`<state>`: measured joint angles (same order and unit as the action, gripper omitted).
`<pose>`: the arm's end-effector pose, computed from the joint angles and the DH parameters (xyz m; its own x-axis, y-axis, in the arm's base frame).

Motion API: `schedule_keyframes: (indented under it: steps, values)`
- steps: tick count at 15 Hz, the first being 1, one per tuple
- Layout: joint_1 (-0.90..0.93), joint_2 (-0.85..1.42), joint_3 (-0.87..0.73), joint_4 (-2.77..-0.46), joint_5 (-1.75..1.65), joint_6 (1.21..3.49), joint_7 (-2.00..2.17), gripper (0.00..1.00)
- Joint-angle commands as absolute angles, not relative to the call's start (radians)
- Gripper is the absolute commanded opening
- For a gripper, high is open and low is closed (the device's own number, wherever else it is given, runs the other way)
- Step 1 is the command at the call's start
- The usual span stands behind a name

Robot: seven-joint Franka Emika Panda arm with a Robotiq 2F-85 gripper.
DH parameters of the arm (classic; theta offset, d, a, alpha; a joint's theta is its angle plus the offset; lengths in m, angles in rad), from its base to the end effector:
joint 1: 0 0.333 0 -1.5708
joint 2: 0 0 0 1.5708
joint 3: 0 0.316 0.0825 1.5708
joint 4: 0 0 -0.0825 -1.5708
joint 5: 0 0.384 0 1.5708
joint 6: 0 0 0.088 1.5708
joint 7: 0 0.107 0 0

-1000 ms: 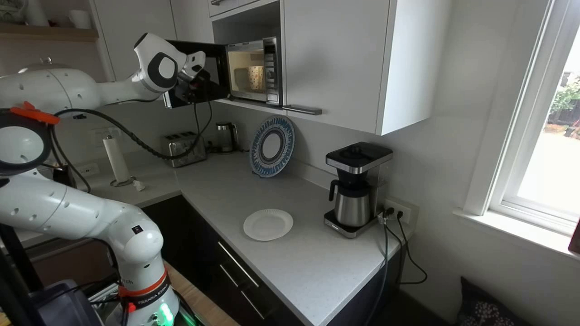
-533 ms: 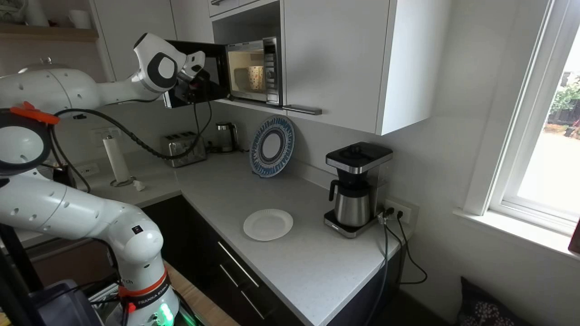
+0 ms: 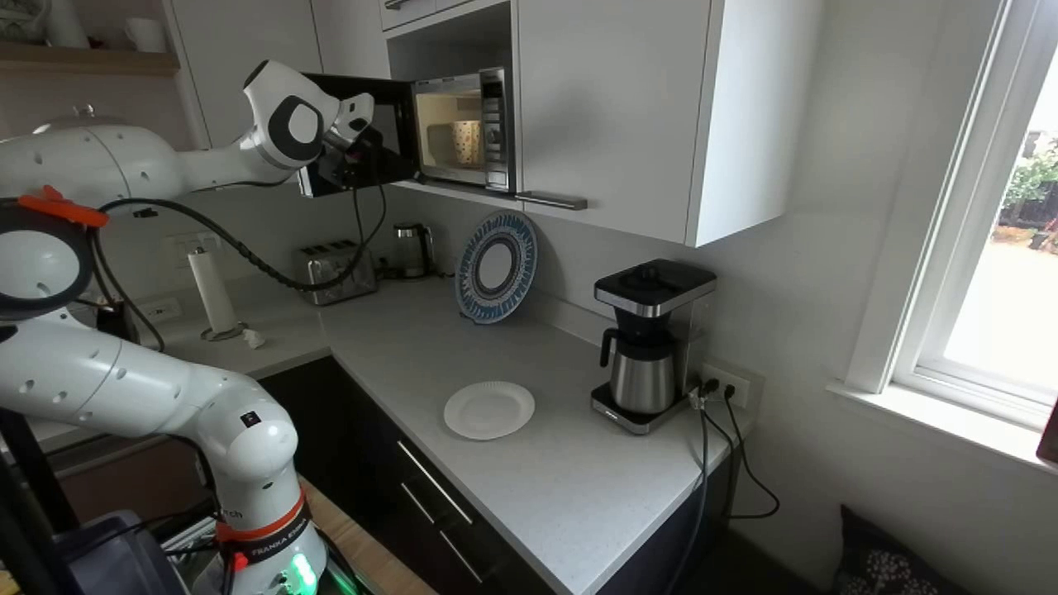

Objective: Remove the styrofoam cup from the microwave and put it on the right in front of the coffee maker and then close the door of the microwave

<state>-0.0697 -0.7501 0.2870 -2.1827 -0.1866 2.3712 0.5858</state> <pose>0.3461 0.1301 0.7481 0.5301 -0.2054 0.8227 -0.2188 -0.9705 -0.1013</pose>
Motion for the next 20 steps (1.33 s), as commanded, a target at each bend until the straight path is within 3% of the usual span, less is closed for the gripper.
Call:
schedule_keyframes:
  steps: [1,6,14,19,20]
  values:
    - [-0.09,-0.736,0.286,-2.175,-0.162,2.438,0.586,1.0]
    - [-0.053,-0.606,0.236,-2.031,-0.088,2.536,0.483,1.0]
    - [0.127,-0.36,0.102,-1.734,0.275,2.422,0.336,1.0]
    - [0.144,-0.238,0.064,-1.597,0.43,2.305,0.307,1.0]
    - [0.119,-0.287,0.088,-1.665,0.383,2.358,0.326,1.0]
